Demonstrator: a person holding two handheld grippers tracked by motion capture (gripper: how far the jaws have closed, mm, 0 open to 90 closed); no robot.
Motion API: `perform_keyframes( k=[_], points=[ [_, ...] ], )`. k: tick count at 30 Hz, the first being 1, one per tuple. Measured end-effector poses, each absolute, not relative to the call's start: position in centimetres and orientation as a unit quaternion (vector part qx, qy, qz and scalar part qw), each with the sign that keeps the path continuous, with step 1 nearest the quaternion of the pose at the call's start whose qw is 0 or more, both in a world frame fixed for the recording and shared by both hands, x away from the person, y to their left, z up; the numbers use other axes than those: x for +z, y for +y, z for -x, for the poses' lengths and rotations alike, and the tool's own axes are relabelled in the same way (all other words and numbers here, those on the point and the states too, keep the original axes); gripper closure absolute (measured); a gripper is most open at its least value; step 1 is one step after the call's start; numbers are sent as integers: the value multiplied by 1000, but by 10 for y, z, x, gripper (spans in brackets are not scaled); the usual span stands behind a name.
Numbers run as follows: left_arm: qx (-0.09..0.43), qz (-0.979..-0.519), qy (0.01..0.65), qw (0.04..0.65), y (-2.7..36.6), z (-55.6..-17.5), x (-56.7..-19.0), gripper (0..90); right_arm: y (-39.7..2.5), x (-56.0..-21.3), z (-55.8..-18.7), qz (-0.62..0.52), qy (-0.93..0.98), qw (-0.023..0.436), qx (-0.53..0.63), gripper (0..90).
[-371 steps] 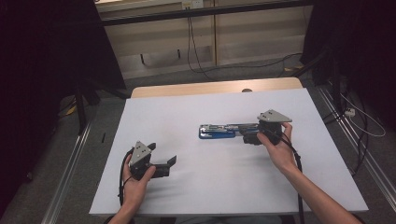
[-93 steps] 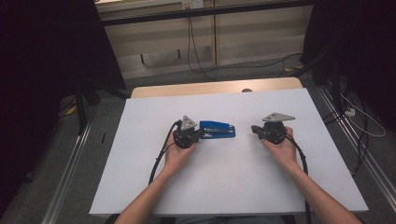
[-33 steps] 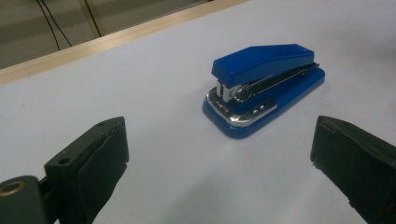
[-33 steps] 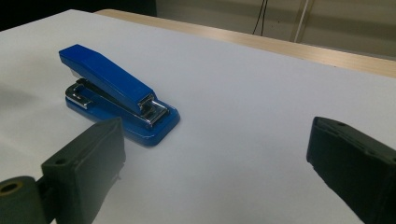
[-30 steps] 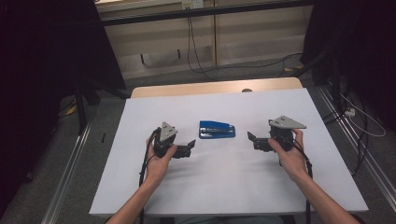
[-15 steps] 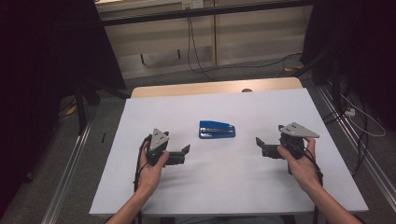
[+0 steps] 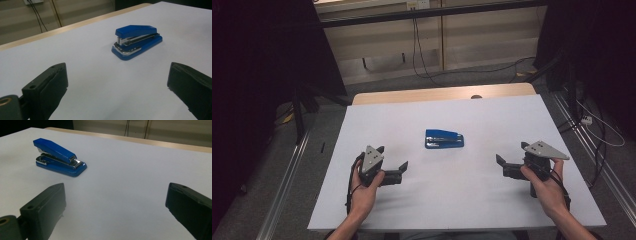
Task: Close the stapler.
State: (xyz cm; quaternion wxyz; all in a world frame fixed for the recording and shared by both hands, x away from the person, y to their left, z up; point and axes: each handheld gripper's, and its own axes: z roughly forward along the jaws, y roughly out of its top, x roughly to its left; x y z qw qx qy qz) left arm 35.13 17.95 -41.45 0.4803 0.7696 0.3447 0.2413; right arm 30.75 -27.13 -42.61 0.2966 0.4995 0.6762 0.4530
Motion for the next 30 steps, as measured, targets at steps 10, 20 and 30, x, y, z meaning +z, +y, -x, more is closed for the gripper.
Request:
perform_keyframes(
  k=[10,20,30],
  points=[
    [243,-768,357,473,196,-338,-418,32,-273,-430,-293,-505,672,302,450,29],
    [243,-762,362,480,205,-324,-417,31,-276,-435,-279,-502,667,311,454,29],
    [247,-758,364,482,210,-317,-419,31,-271,-438,-279,-490,667,319,462,23]
  ],
)
